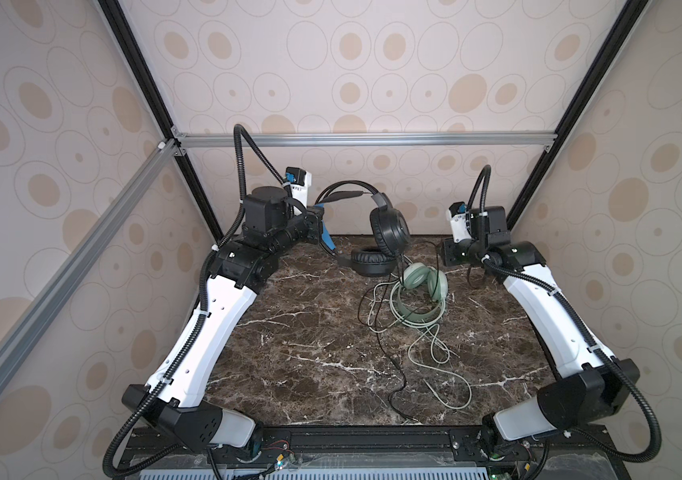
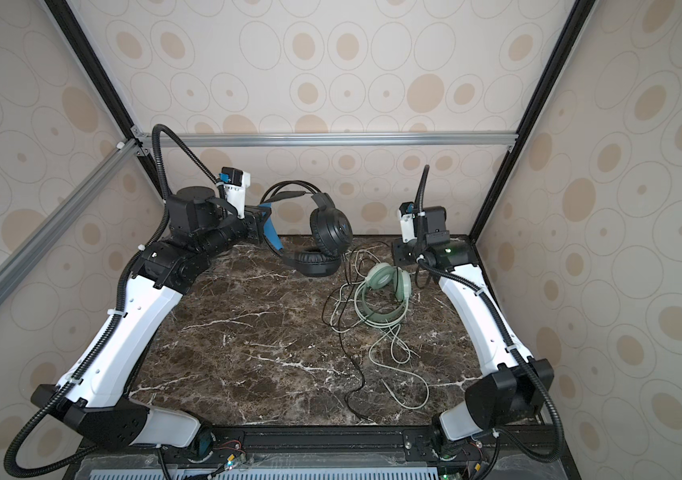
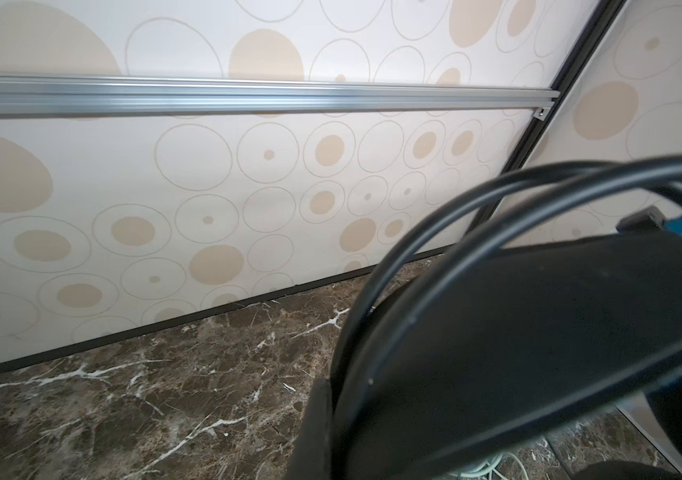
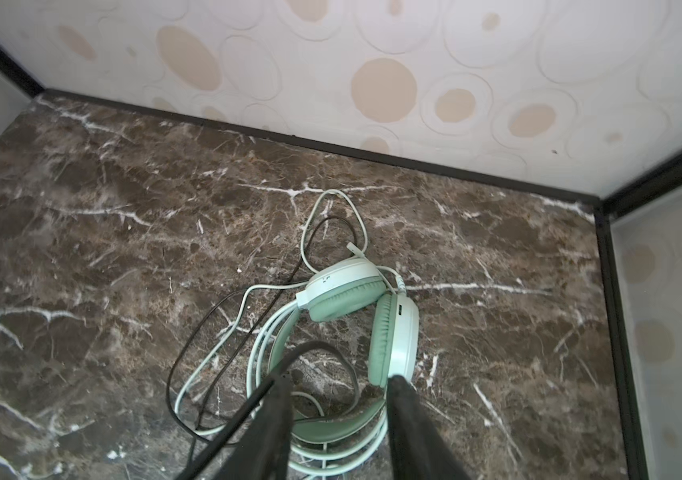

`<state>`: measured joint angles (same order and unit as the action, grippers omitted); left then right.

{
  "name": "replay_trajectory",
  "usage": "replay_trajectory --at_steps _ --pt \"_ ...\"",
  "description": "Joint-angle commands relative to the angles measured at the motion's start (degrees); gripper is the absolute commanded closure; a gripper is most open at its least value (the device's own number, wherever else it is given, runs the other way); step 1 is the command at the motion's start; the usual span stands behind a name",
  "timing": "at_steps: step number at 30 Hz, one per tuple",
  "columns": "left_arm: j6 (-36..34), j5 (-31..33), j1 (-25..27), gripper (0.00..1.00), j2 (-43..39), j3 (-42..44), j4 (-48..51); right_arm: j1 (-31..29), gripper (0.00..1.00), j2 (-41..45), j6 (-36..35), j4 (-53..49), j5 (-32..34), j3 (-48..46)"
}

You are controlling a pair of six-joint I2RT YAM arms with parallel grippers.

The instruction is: Wrap the headphones

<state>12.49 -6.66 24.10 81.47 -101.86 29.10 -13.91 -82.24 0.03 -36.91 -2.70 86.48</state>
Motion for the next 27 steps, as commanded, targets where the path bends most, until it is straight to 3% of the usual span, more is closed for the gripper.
replay_trajectory --at_steps 1,3,10,12,17,18,24,27 --pt "-0.6 2.4 0.2 1.0 0.9 -5.7 0.4 -0.5 0.37 8.5 -2.5 9.4 -5.2 -9.0" --pt "-0.9 3.0 0.2 1.0 1.8 -8.1 1.5 -0.5 0.27 12.1 -4.4 11.1 -6.9 -14.2" --pt "-0.9 2.4 0.2 1.0 5.8 -16.6 5.2 -0.5 0.18 20.0 -7.2 14.9 -20.2 -21.4" --pt "-0.8 0.5 0.1 1.0 6.6 -18.9 5.6 -0.5 0.14 20.5 -8.9 17.3 -26.9 -22.1" --pt "-0.1 -1.4 0.2 1.0 11.0 -29.2 10.6 -0.7 0.1 19.6 -5.6 26.8 -35.2 -22.9" --pt "0.5 -1.3 0.1 1.0 11.6 -30.8 11.1 -1.0 0.02 18.6 -4.9 26.7 -36.7 -21.6" --pt "4.2 -1.5 -0.5 1.0 12.7 -34.6 11.5 -1.7 0.0 19.4 -2.9 29.2 -38.1 -21.1" --pt "4.9 -1.3 -0.6 1.0 12.9 -34.5 11.4 -1.7 0.0 19.8 -0.7 29.5 -42.3 -20.5"
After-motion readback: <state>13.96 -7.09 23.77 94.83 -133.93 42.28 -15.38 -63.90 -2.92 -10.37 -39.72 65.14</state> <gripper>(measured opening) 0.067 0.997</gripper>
